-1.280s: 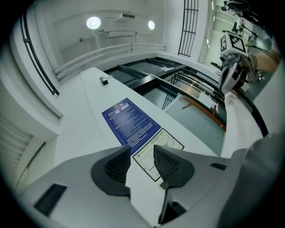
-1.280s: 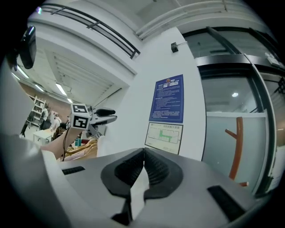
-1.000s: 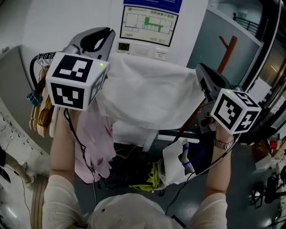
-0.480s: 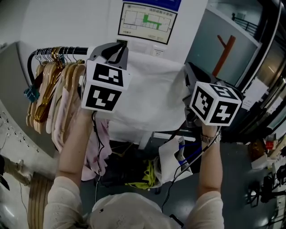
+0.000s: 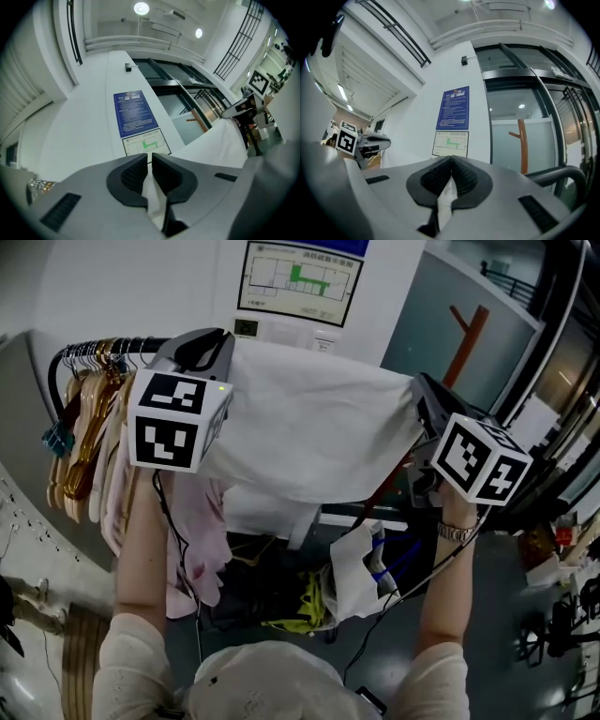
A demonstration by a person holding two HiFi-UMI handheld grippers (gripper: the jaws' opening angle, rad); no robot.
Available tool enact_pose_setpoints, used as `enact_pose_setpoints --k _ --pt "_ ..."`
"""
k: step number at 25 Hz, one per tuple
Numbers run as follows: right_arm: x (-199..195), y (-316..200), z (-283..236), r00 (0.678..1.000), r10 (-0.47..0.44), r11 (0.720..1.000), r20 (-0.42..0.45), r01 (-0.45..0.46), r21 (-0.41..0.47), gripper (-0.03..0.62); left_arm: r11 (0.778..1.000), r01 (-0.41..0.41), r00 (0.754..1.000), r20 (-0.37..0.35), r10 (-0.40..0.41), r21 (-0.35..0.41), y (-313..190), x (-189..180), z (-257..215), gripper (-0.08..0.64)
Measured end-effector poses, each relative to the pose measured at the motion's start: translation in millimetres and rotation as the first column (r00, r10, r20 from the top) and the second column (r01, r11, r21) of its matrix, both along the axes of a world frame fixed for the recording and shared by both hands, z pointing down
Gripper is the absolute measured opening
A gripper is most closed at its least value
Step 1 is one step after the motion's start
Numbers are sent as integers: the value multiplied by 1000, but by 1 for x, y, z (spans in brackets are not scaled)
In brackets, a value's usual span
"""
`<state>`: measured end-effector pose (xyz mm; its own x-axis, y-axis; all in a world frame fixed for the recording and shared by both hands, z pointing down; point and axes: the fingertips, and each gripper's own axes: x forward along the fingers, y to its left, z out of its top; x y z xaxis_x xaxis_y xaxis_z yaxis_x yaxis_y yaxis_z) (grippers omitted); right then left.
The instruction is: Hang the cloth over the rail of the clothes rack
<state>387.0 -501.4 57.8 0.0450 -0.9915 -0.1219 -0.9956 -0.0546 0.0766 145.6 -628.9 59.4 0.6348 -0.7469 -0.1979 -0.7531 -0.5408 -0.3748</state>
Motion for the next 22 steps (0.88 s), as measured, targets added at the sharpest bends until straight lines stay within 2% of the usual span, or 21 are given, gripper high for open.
enact_pose_setpoints --k 3,6,14,19,22 --pt "16 5 -1 997 70 997 -15 -70 17 18 999 47 999 -10 -47 7 -10 -14 -1 37" --pt "25 8 0 998 69 997 11 -70 23 18 999 41 999 -23 -41 -6 -15 -19 -3 37" --pt "34 11 -1 992 116 993 -49 -116 8 18 996 91 994 -62 -92 -14 -26 -41 -3 37" --pt "40 17 -2 988 146 989 -45 -145 25 18 992 125 992 2 -125 -1 -24 -41 -3 37" --pt "43 21 -3 990 143 989 -18 -142 37 18 992 124 992 8 -124 -7 -23 -42 -1 37"
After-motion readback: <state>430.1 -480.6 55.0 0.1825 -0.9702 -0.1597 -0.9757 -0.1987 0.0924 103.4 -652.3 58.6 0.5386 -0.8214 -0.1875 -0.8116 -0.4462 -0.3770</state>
